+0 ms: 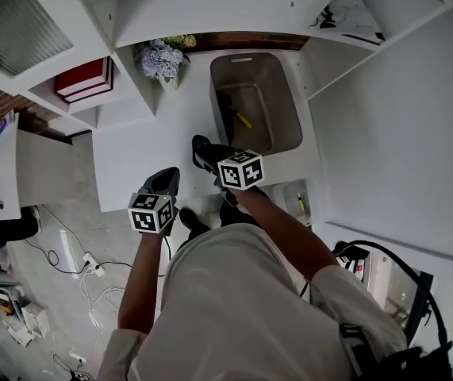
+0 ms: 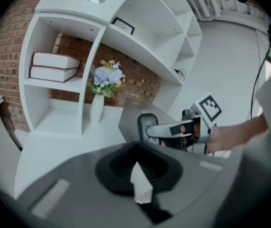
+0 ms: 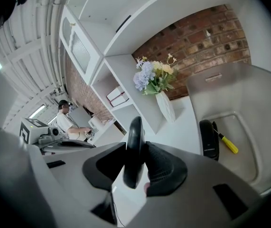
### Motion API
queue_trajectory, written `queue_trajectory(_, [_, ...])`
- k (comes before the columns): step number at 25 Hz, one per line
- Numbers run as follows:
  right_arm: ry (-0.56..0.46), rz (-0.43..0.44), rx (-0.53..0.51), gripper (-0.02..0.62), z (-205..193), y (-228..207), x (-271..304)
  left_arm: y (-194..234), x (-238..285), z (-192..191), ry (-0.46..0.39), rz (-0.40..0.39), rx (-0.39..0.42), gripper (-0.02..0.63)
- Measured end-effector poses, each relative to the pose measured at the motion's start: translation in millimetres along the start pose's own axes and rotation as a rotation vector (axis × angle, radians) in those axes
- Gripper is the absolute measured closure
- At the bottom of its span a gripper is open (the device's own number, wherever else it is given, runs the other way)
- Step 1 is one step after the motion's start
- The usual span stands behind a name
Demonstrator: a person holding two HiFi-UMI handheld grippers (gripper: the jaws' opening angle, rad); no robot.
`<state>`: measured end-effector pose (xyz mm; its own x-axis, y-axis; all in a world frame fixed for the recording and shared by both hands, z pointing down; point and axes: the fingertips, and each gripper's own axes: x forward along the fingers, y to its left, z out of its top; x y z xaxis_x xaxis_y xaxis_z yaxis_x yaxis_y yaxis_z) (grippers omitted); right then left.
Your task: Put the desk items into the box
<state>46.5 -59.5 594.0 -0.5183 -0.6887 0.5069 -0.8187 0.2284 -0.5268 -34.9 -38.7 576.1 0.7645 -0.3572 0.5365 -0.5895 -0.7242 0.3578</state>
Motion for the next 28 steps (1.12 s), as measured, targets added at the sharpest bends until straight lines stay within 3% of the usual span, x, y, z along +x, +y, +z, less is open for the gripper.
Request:
queue_trajectory(13, [-0.071, 0.035, 0.060, 0.474, 40, -17, -40, -33, 37, 32, -0.003, -0.035, 0.052, 0.602])
queue_trajectory(28, [-0.108, 0.008, 0.114, 0.474, 77, -82, -76, -61, 85, 59, -0.010, -0.045, 0.052, 0.602])
